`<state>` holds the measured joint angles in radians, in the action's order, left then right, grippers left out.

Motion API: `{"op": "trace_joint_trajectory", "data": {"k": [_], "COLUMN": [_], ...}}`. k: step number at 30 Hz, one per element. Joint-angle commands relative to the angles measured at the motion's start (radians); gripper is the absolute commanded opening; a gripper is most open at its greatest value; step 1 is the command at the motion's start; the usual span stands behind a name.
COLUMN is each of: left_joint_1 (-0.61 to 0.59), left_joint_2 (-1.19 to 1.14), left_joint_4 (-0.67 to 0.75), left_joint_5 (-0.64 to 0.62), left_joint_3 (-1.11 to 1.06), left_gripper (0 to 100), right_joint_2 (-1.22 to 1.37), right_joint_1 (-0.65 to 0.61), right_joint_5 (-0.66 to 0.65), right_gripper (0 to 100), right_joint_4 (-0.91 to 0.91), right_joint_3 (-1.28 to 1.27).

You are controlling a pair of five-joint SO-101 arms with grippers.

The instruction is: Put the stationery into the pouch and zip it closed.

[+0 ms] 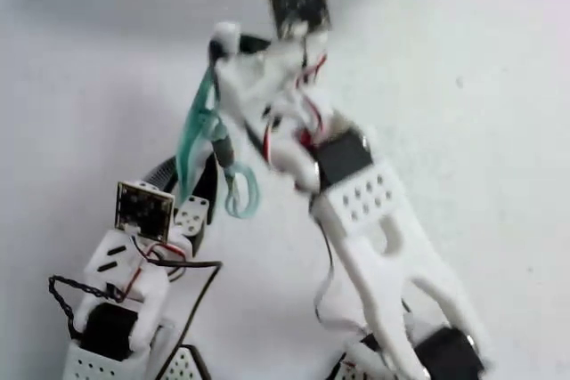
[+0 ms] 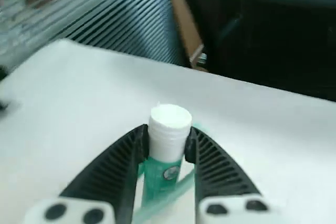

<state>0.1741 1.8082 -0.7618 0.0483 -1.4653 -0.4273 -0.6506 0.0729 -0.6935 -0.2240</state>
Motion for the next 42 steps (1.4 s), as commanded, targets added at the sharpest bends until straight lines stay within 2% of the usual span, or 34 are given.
{"op": "trace_joint_trajectory", "data": {"k": [1,3,6,9,11,13,14,16,18,23,28,30,35,38,42], "left_joint_1": [0.002,0.002,0.002,0.002,0.002,0.002,0.002,0.002,0.002,0.007,0.01,0.01,0.01,0.01,0.01], "left_joint_2": [0.016,0.016,0.016,0.016,0.016,0.016,0.016,0.016,0.016,0.016,0.016,0.016,0.016,0.016,0.016], "left_joint_4": [0.025,0.025,0.025,0.023,0.023,0.023,0.023,0.023,0.023,0.025,0.025,0.025,0.02,0.021,0.021], "left_joint_5": [0.008,0.009,0.009,0.009,0.009,0.009,0.009,0.009,0.009,0.009,0.011,0.011,0.011,0.028,0.074], "left_joint_3": [0.006,0.006,0.006,0.006,0.006,0.006,0.006,0.006,0.006,0.006,0.006,0.006,0.006,0.006,0.006], "left_gripper": [11,11,11,11,11,11,11,11,11,11,11,11,8,3,2], "right_joint_2": [-0.162,-0.206,-0.263,-0.283,-0.282,-0.259,-0.24,-0.213,-0.2,-0.219,-0.306,-0.34,-0.432,-0.483,-0.538], "right_joint_1": [-0.068,-0.068,-0.015,0.047,0.061,0.061,0.061,0.064,0.067,0.059,0.038,0.038,0.031,-0.015,-0.068], "right_joint_5": [-0.127,-0.129,-0.127,-0.127,-0.127,-0.133,-0.132,-0.129,-0.137,-0.149,-0.373,-0.381,-0.382,-0.39,-0.382], "right_gripper": [18.1,28.6,28.7,22.8,14.7,1.9,0.9,4.3,1.8,6.7,12.1,12.2,12.0,12.0,12.0], "right_joint_4": [0.013,-0.022,-0.081,-0.11,-0.108,-0.102,-0.104,-0.114,-0.166,-0.429,-0.558,-0.596,-0.605,-0.575,-0.553], "right_joint_3": [-0.095,-0.101,-0.046,0.034,0.051,0.054,0.057,0.058,0.06,0.06,0.051,0.038,-0.063,-0.127,-0.181]}}
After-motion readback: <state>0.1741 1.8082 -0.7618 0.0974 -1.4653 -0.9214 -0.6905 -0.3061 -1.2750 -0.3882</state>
